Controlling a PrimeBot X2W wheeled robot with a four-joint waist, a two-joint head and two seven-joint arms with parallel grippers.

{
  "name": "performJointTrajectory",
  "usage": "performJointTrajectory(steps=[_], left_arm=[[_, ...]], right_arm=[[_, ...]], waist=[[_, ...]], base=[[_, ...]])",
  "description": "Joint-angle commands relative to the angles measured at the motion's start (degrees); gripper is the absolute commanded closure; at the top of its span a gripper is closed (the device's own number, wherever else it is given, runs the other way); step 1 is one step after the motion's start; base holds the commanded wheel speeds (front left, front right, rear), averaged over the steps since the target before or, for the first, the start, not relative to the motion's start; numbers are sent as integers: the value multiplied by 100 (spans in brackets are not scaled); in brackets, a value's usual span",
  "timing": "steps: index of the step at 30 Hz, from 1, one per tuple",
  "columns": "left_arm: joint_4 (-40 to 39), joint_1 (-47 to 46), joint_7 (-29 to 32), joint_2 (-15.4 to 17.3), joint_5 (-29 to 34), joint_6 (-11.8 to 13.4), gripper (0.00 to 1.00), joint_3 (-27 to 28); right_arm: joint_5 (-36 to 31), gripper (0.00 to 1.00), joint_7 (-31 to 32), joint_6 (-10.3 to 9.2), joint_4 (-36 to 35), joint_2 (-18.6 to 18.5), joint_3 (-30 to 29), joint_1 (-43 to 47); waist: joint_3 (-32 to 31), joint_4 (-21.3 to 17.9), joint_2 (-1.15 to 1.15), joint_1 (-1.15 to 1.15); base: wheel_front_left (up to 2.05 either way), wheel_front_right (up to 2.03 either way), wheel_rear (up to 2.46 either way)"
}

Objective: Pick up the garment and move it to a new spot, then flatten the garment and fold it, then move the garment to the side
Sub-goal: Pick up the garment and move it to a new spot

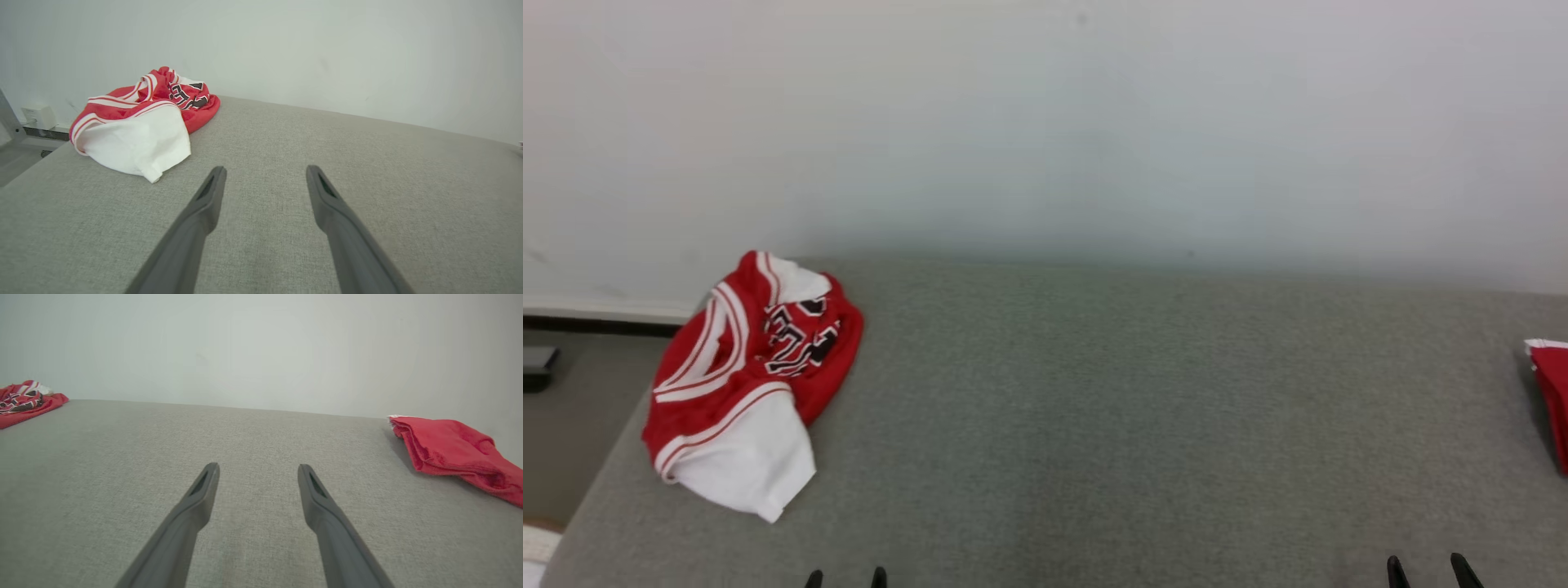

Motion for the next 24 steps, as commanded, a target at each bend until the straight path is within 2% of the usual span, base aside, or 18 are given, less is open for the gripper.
performJointTrajectory(steps=[1, 6, 12, 16, 24], left_arm=[[13, 50, -1, 21, 59, -21, 0, 46], [0, 201, -1, 20, 116, -61, 0, 198], [-106, 366, -1, 19, 21, -33, 0, 344], [-169, 377, -1, 19, -34, -11, 0, 372], [-232, -230, -1, 107, 68, -225, 0, 587]], right_arm=[[28, 0, -16, -12, 1, 42, 48, 61], [34, 0, -16, -12, 27, 80, 230, -38], [48, 0, -15, -12, 67, 92, 394, -129], [49, 0, -9, -12, 47, 60, 413, -128], [46, 0, -9, -12, -49, -96, 380, -264]], waist=[[-40, 475, 0, 0], [-92, 1124, 0, 0], [-112, 1560, 0, 0], [-60, 1609, 0, 0], [443, 1371, 0, 0]], base=[[0, 0, 0], [0, 0, 0], [0, 0, 0], [0, 0, 0], [0, 0, 0]])
